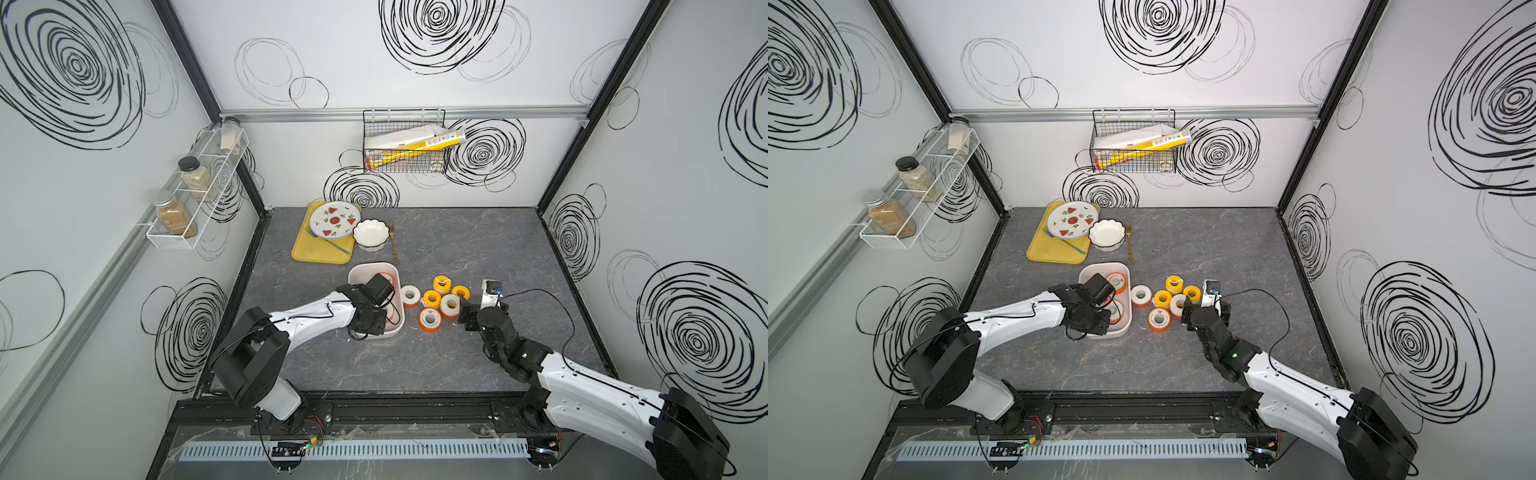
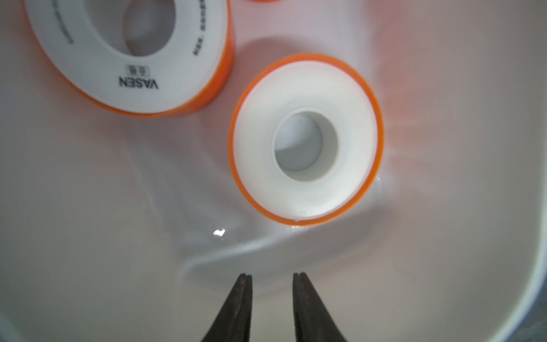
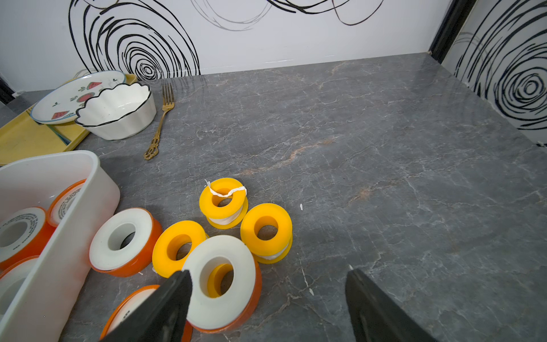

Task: Put the sealing tape into the storage box
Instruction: Place the sealing tape in the storage box.

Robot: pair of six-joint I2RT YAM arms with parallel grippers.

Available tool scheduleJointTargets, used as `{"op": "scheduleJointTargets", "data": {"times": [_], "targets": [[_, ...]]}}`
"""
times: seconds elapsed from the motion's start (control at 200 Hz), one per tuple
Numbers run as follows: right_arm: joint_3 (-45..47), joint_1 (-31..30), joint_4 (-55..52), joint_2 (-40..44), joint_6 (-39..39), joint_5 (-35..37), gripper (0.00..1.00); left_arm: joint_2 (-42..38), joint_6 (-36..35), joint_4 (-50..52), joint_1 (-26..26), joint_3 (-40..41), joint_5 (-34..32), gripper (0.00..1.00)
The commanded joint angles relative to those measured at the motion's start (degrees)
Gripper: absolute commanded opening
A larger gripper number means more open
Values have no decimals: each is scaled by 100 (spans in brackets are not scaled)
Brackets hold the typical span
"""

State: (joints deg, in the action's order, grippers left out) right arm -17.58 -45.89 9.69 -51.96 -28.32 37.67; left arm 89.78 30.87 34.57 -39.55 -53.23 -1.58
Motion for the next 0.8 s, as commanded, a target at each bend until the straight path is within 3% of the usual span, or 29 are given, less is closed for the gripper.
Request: {"op": "scheduleJointTargets", "data": {"times": [0.0, 0.566, 0.796], "targets": [[-61, 30, 119, -16, -38, 75, 86, 218, -53, -20, -35, -253, -123, 31], [-70, 38, 105, -42, -42, 65, 87, 997, -53, -187, 119, -967, -353, 27], [-94, 43, 113, -85, -28, 47, 87, 758, -54, -248, 153, -1053, -357, 27]]}}
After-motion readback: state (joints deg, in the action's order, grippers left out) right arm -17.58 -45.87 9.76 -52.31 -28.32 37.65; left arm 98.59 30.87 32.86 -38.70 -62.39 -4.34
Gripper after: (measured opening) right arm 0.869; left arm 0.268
